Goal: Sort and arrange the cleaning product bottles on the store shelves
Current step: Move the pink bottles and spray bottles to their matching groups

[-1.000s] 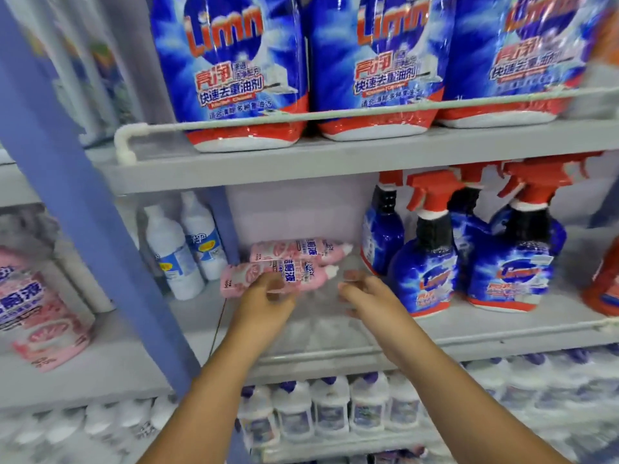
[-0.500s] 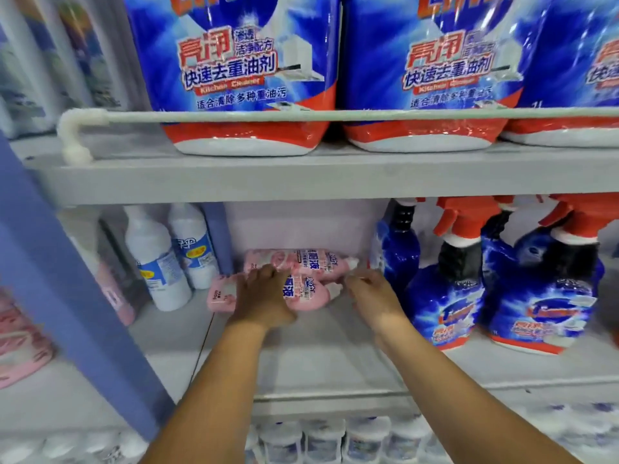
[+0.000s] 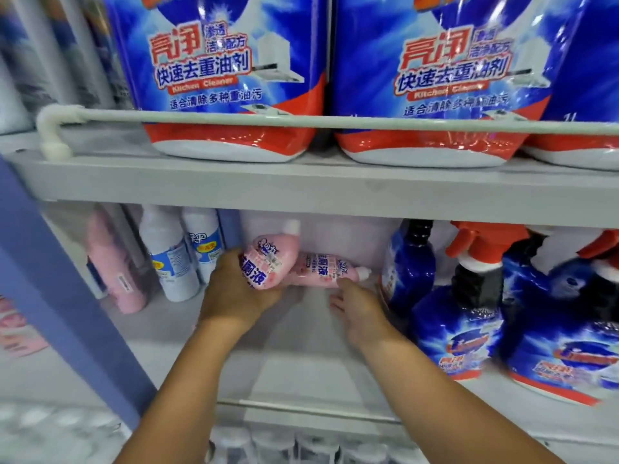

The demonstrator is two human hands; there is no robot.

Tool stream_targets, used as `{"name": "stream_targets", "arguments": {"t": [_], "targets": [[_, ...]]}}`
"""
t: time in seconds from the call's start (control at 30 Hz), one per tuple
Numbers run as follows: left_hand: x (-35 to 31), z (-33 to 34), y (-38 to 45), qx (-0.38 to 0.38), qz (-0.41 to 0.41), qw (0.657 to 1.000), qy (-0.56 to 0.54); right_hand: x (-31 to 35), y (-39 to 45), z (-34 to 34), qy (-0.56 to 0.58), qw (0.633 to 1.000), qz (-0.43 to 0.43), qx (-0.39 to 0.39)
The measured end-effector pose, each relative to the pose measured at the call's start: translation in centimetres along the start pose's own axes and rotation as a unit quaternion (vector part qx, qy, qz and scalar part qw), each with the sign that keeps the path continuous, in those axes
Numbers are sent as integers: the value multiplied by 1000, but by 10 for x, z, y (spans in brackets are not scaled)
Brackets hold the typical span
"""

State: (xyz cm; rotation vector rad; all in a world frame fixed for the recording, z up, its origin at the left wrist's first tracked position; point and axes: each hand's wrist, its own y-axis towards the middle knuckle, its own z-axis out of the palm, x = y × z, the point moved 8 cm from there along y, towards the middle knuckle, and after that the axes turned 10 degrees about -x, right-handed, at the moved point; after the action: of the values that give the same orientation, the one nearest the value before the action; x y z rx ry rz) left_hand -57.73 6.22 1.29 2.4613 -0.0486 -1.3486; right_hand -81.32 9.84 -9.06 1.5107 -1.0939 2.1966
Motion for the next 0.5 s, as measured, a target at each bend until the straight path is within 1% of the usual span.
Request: {"name": "stream_targets", "arguments": {"t": [0.03, 0.1, 0.2, 0.23, 0.3, 0.37, 0.4, 0.5], "targets": [[-2, -7, 0, -19, -12, 998, -53, 0, 4, 7, 23, 1000, 8, 1], [-4, -18, -1, -58, -18, 991, -121, 0, 15, 17, 63, 998, 18, -21], [1, -29, -9, -113, -19, 978, -176, -4, 25, 27, 105, 991, 28, -72], [2, -30, -12, -120, -22, 974, -189, -2, 23, 30, 98, 991, 28, -90], [6, -31, -15, -124, -32, 971, -204, 1, 22, 29, 41, 989, 14, -140], [6, -31, -17, -124, -38, 969, -211, 10, 22, 27, 30, 984, 10, -174], [6, -32, -17, -123, -37, 968, -215, 13, 26, 31, 34, 985, 7, -168], [8, -32, -20, -119, -37, 967, -223, 16, 35, 42, 75, 992, 1, -106]]}}
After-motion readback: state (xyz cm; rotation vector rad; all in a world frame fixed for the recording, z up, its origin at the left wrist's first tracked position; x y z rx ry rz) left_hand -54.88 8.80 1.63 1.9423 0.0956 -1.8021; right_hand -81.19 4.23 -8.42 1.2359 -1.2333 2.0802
